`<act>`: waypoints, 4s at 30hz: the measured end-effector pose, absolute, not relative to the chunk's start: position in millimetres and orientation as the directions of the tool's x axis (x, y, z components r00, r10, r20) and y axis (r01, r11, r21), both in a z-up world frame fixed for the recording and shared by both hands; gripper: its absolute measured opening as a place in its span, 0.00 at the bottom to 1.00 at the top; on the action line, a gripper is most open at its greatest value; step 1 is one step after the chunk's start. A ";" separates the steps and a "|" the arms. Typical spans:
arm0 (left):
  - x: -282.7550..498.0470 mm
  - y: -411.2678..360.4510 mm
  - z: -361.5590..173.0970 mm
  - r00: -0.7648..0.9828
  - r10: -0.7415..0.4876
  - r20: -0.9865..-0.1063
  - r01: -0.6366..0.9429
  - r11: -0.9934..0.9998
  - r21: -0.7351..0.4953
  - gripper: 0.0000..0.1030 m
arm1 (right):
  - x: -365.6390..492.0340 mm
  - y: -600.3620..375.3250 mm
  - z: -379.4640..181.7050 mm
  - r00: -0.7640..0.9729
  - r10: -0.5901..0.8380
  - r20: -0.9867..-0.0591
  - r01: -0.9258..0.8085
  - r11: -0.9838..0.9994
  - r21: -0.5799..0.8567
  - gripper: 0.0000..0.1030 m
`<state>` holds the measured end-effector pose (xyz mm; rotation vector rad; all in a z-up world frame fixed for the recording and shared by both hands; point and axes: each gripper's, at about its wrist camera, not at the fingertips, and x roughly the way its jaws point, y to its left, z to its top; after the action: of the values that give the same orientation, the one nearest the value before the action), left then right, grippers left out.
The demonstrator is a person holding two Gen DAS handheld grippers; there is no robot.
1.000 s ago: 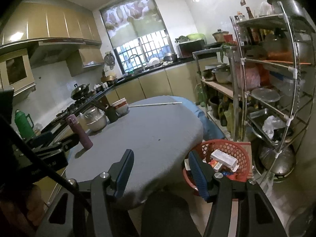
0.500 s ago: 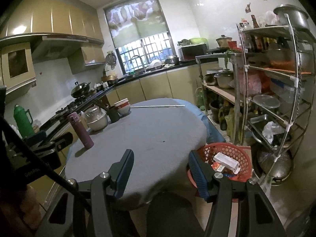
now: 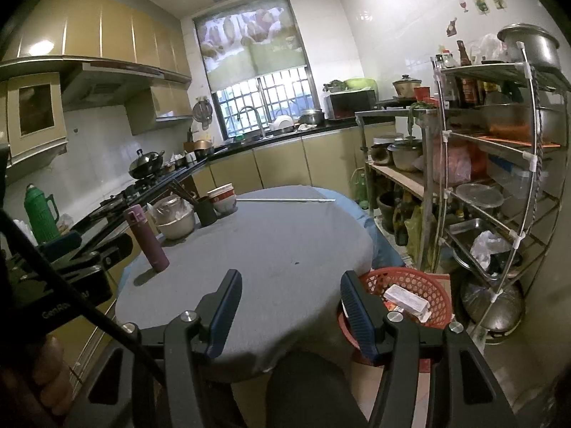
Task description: Collect trash
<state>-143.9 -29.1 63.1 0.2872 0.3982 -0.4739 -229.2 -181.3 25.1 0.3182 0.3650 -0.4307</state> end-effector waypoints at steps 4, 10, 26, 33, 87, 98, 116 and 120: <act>-144.0 -29.4 62.2 0.815 -0.381 -0.436 0.491 0.854 0.172 0.84 | -228.8 -181.0 25.5 0.846 -0.346 -0.405 0.457 0.862 0.220 0.60; -145.2 -31.1 62.0 0.819 -0.381 -0.430 0.489 0.855 0.173 0.84 | -228.7 -181.1 25.0 0.846 -0.346 -0.406 0.458 0.862 0.219 0.60; -144.4 -26.5 66.0 0.827 -0.375 -0.419 0.473 0.866 0.160 0.84 | -227.5 -180.0 26.5 0.848 -0.347 -0.401 0.456 0.863 0.217 0.60; -141.6 -24.2 65.9 0.829 -0.370 -0.420 0.466 0.872 0.151 0.84 | -226.1 -174.1 30.1 0.852 -0.353 -0.388 0.451 0.869 0.201 0.60; -147.8 -28.4 67.0 0.832 -0.370 -0.413 0.461 0.875 0.146 0.85 | -227.2 -160.8 27.6 0.862 -0.356 -0.362 0.435 0.885 0.166 0.60; -148.7 -28.7 67.0 0.832 -0.370 -0.413 0.461 0.876 0.145 0.85 | -227.0 -160.8 27.5 0.861 -0.358 -0.361 0.436 0.885 0.164 0.60; -149.7 -30.0 65.7 0.831 -0.370 -0.414 0.463 0.874 0.147 0.85 | -227.4 -162.1 27.8 0.856 -0.367 -0.364 0.448 0.879 0.165 0.60; -149.7 -30.2 65.6 0.831 -0.369 -0.416 0.461 0.875 0.146 0.85 | -228.4 -163.7 27.8 0.855 -0.367 -0.367 0.448 0.878 0.166 0.60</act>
<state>-149.7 -30.2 65.6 0.2456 0.3889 -0.4451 -228.4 -163.7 27.8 0.2510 0.3341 -0.4333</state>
